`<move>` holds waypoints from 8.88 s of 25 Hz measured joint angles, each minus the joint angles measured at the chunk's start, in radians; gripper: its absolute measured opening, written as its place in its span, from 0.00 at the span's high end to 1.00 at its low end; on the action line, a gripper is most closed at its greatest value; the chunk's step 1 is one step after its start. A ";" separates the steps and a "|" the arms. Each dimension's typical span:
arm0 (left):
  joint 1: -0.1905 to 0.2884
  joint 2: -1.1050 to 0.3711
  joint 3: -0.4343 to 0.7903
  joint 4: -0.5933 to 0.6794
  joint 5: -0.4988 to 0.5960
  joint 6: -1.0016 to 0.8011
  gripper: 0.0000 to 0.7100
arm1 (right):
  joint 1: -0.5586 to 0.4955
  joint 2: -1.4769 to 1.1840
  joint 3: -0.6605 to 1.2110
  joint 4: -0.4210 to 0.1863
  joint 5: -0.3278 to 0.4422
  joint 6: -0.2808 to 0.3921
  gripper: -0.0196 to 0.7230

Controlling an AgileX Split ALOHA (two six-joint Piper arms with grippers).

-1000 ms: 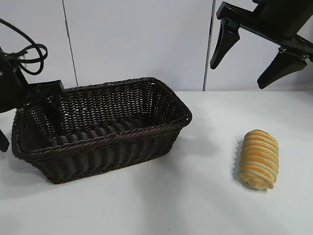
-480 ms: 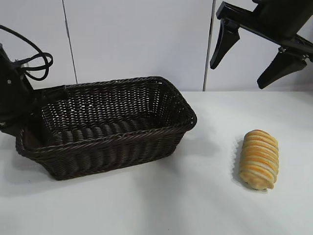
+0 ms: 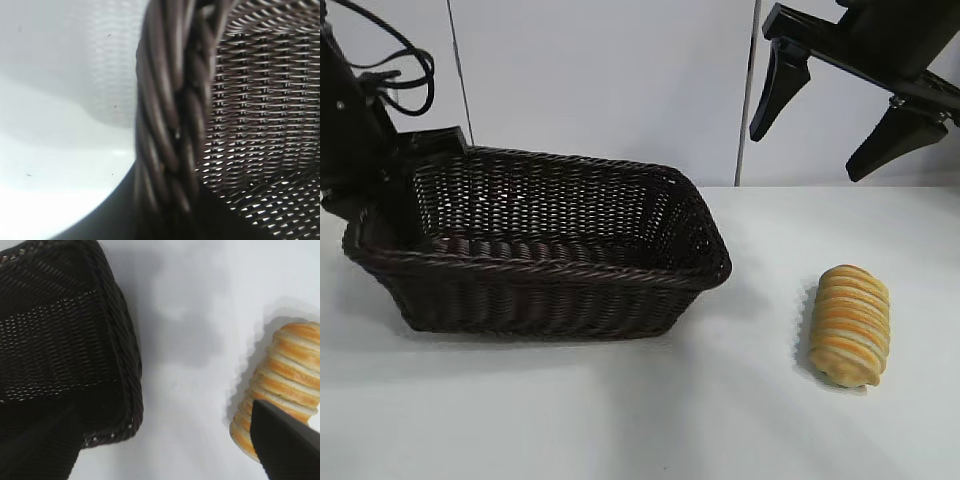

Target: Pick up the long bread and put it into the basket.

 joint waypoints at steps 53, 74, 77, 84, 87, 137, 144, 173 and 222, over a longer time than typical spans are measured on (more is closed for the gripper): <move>0.010 -0.109 -0.012 0.006 0.063 -0.125 0.02 | 0.000 0.000 0.000 0.000 0.023 0.000 0.09; 0.010 -0.132 -0.012 0.004 0.075 -0.185 0.02 | 0.000 0.000 0.000 -0.006 0.037 0.000 0.09; 0.010 -0.132 -0.012 -0.002 0.075 -0.185 0.02 | 0.000 0.000 0.000 -0.051 0.038 0.007 0.09; 0.010 -0.132 -0.012 -0.002 0.074 -0.185 0.02 | -0.063 0.000 0.002 -0.350 0.094 0.118 0.09; 0.010 -0.132 -0.012 -0.002 0.073 -0.185 0.02 | -0.116 -0.004 0.040 -0.375 0.080 0.124 0.09; 0.010 -0.132 -0.012 -0.003 0.069 -0.185 0.02 | -0.029 0.114 0.292 -0.187 -0.364 0.201 0.86; 0.010 -0.132 -0.012 -0.003 0.069 -0.185 0.02 | -0.029 0.069 0.074 -0.280 -0.145 0.205 0.86; 0.010 -0.132 -0.012 -0.003 0.071 -0.185 0.02 | 0.253 0.223 -0.105 -0.048 -0.348 -1.193 0.86; 0.010 -0.132 -0.012 -0.003 0.073 -0.185 0.02 | 0.082 0.131 -0.291 -0.252 0.183 0.048 0.04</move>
